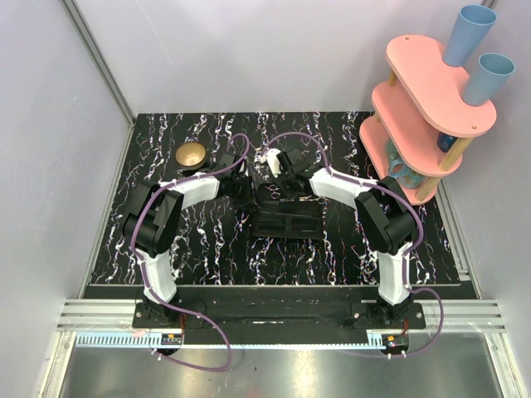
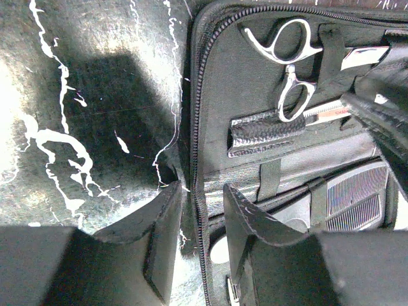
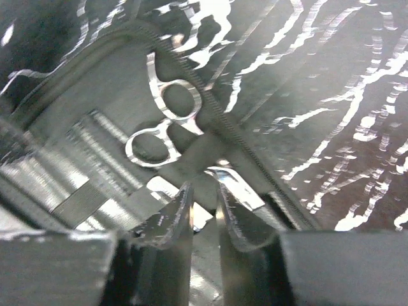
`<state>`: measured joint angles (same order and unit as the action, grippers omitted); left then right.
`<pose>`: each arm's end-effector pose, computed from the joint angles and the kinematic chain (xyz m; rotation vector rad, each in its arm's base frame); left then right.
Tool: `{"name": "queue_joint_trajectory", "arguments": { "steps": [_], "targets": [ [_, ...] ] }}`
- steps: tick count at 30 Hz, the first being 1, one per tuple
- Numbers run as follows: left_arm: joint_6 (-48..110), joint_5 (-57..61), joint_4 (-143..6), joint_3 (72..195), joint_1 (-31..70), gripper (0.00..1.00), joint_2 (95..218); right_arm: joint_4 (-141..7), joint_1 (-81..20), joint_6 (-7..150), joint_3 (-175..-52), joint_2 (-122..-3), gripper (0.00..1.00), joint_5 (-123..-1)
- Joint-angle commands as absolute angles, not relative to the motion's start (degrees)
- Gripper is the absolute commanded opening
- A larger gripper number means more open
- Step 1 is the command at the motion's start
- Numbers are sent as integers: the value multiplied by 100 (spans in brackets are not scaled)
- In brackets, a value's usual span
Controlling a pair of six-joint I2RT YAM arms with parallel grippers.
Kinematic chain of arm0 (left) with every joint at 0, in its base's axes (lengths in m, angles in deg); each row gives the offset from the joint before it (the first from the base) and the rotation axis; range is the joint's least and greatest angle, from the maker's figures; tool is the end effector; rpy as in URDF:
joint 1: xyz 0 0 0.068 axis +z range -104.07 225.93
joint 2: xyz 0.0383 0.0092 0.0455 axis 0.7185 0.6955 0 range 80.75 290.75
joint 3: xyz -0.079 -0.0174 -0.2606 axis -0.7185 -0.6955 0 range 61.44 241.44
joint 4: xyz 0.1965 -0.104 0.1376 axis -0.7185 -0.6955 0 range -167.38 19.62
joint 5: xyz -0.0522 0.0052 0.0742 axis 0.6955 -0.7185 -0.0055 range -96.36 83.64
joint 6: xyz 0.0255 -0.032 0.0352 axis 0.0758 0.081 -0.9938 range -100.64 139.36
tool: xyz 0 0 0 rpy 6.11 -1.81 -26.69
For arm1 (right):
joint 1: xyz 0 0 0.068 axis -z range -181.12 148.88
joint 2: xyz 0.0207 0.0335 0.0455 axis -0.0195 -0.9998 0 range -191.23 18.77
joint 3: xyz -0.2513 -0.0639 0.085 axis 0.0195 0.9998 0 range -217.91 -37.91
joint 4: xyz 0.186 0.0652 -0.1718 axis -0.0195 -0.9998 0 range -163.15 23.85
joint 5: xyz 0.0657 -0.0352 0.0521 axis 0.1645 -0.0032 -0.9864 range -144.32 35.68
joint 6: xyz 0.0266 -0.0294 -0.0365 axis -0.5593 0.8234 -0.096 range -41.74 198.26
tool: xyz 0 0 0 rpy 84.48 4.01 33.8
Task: Sort the hair-cutting tools
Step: Place the scissors in the hairdressing tool bag.
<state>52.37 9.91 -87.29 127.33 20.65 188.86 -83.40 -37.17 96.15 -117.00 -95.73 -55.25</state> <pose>0.3387 -0.1710 0.1513 -0.0763 2.7218 -0.7055 0.3477 0.2539 0.1735 -1.1383 2.2215 0.1530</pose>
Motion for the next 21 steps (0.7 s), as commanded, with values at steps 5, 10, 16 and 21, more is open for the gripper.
{"name": "queue_joint_trajectory", "arguments": {
  "steps": [5,10,16,21],
  "targets": [
    [5170,937,-8936,12798,2088,39,18938,-8203,-3619,8275,-12123,-8925,47,-3692],
    [5187,928,-8928,12806,2097,40,18920,-9145,-3032,7002,-11983,-8592,47,-3937],
    [5214,963,-8936,12833,2097,40,18903,-9725,-2643,6025,-11271,-8186,44,-4140],
    [5223,998,-8928,12859,2088,40,18903,-9928,-2590,5665,-11173,-8379,38,-4210]
  ]
}}
